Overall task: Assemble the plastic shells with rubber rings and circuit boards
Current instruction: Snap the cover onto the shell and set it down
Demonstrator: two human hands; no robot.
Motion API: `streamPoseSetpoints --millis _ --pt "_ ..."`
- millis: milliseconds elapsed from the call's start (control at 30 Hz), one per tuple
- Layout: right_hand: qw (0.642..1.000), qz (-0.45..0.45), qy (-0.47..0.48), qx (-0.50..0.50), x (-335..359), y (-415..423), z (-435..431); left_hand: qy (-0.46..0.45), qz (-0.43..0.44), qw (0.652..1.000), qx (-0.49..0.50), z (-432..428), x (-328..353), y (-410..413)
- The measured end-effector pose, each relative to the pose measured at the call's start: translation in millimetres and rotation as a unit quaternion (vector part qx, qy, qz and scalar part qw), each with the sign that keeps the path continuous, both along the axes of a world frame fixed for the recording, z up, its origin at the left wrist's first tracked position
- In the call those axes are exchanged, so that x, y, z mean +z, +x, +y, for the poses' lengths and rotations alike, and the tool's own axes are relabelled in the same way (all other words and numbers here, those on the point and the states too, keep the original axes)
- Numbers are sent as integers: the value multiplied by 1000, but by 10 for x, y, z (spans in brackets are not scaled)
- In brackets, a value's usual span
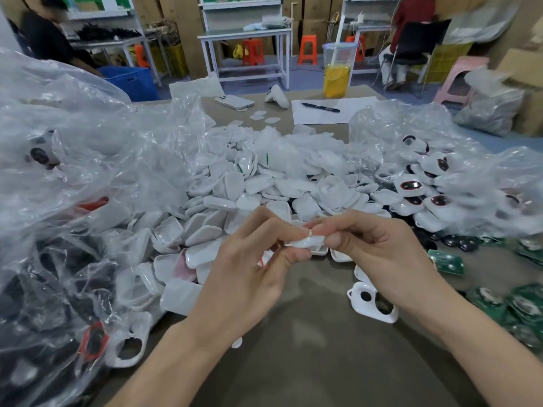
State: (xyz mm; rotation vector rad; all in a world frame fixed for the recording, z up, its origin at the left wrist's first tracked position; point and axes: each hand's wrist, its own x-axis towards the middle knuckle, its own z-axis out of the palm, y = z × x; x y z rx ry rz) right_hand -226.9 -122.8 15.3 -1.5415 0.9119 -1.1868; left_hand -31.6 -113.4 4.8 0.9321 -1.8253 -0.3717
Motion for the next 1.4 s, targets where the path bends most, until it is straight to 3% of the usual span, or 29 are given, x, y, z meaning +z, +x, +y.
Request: streamPoseSetpoints --millis 367,467,567,633,1133,1267,1400 --pt "993 -4 109 52 -6 -83 17 -50 -42 998 19 13 0 45" --pt "995 -3 99 33 5 -66 5 64 7 998 12 64 -6 -11" --pt "995 -8 97 -3 11 -47 4 238 145 960 -37 104 10 -88" --pt "996 -4 82 -22 0 -33 -5 267 182 945 -45 103 13 -116" --pt "993 -77 66 -52 -80 183 60 172 83 981 23 86 -85 -140" --pt "994 -47 44 -88 -75 209 92 153 72 985 39 90 -95 -141" --pt "993 10 30 -114 -48 185 112 164 21 986 -5 108 -85 -99"
